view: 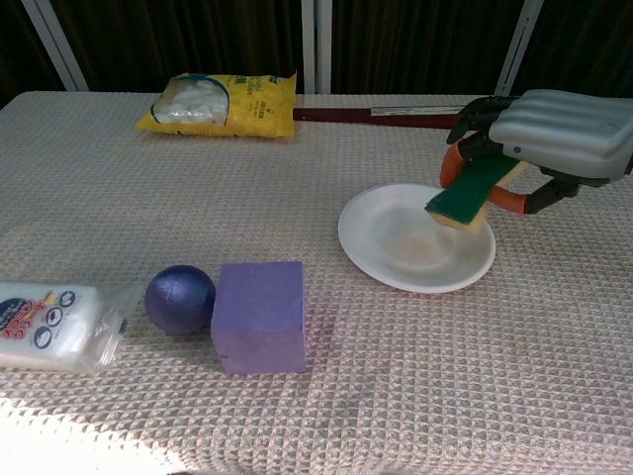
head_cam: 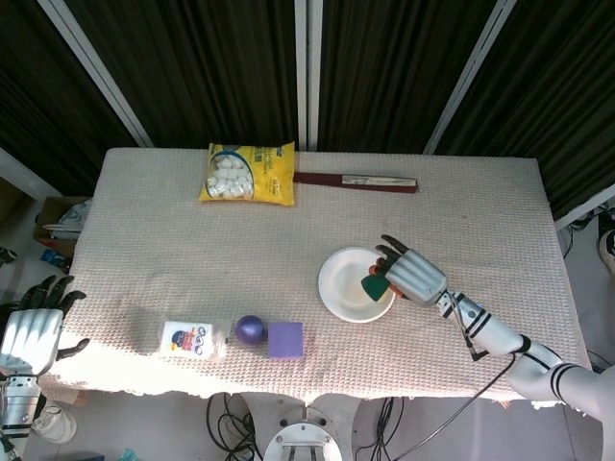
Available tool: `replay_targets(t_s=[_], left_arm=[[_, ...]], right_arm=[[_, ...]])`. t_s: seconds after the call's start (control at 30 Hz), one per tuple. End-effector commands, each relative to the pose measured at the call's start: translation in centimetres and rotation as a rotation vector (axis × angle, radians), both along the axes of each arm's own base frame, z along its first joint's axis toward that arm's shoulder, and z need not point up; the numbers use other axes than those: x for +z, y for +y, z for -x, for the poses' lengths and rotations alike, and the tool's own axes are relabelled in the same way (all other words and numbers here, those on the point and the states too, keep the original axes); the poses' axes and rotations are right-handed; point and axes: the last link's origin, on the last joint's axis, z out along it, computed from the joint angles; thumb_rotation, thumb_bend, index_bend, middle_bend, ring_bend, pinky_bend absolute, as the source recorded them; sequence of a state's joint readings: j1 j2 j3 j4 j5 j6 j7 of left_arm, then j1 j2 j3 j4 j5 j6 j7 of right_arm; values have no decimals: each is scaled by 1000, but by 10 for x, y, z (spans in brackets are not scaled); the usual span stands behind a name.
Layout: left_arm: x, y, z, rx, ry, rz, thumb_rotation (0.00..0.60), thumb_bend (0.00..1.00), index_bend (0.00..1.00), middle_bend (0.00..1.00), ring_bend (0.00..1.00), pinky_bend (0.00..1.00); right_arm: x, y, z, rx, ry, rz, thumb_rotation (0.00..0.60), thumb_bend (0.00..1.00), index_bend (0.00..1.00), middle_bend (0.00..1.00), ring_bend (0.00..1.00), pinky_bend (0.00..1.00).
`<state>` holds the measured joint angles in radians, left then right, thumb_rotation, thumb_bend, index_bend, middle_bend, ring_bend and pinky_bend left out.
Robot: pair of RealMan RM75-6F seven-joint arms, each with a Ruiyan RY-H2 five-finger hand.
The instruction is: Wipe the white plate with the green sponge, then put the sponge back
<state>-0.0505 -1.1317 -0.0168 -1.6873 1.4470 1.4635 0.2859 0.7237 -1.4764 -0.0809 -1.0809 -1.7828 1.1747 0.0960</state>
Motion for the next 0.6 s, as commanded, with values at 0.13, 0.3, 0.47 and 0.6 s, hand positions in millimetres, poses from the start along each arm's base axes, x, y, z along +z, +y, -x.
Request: replay_targets(t_s=[0.13,0.3,0.47,0.6], left_arm=[[0,-1,1,2,-8,1,600,32,318,122,78,159],[-1,-2,2,7,-15,5,600,32,321,123,78,159],[-1,-6,5,25,-25,4,600,32,321,122,78,159],[-1,-7,7,33,-29,7,600,31,322,122,78,159]], right_arm=[[-14,5,5,54,18,53,600,537,752,442,197,117],[-26,5,0,130,43,94,600,562,764,445,198,117],[-43,9,1,171,78,99,600,572,791,462,222,116],[-56,12,2,172,90,81,600,573,806,470,233,115]])
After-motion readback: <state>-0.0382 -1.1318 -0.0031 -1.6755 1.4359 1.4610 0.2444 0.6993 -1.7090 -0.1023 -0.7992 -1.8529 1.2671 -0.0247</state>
